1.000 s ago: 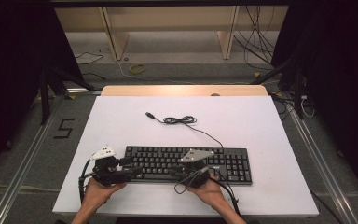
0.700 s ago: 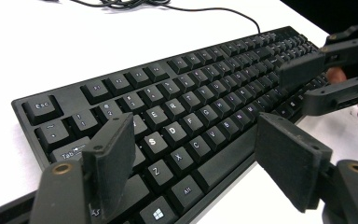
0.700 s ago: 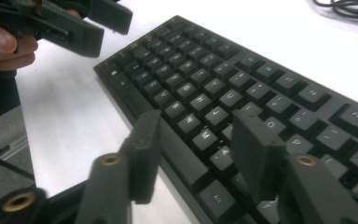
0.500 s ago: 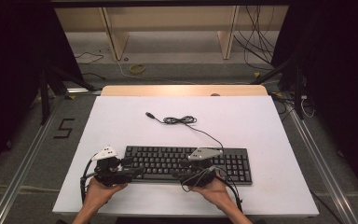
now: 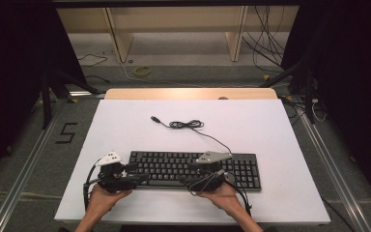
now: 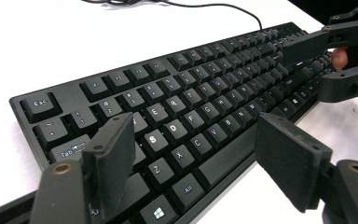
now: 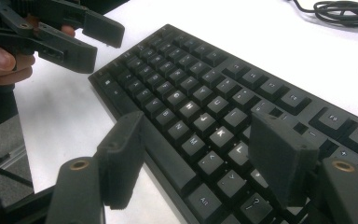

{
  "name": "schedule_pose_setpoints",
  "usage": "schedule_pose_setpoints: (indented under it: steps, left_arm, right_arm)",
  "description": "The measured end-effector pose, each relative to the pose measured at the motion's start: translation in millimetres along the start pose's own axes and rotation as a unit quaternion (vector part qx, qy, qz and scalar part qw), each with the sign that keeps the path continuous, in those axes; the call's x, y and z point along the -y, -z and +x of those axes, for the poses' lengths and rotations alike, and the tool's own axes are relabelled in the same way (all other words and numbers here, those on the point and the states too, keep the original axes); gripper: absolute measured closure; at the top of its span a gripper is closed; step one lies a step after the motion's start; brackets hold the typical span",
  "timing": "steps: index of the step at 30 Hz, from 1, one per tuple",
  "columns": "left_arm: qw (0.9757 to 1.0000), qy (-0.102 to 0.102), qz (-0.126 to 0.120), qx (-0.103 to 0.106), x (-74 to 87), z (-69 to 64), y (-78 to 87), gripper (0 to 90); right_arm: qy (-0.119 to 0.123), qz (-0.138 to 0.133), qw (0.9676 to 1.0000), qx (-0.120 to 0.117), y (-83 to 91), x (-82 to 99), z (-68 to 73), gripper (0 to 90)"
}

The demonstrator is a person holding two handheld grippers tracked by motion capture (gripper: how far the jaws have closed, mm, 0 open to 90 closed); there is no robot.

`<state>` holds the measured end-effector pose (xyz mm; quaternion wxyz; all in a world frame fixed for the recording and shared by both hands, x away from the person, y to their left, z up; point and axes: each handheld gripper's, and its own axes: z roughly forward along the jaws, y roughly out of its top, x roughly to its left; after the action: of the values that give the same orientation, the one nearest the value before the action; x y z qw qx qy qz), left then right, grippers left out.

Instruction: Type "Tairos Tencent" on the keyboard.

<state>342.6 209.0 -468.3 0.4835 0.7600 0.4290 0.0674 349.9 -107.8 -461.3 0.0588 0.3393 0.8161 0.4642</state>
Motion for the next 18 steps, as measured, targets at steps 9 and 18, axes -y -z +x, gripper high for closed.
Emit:
schedule_pose_setpoints:
  steps: [9, 18]
  left_arm:
    - [1.0, 0.001, 0.009, -0.001, 0.4, 0.9, -0.5, 29.3]
    - [0.9998, 0.005, 0.017, -0.001, 0.8, 1.1, -1.5, 30.7]
  right_arm:
    - [-0.003, -0.003, 1.0, 0.004, 1.6, -2.5, -2.1, 35.5]
    - [-0.003, 0.001, 1.0, 0.0, 1.0, -7.9, -3.0, 33.2]
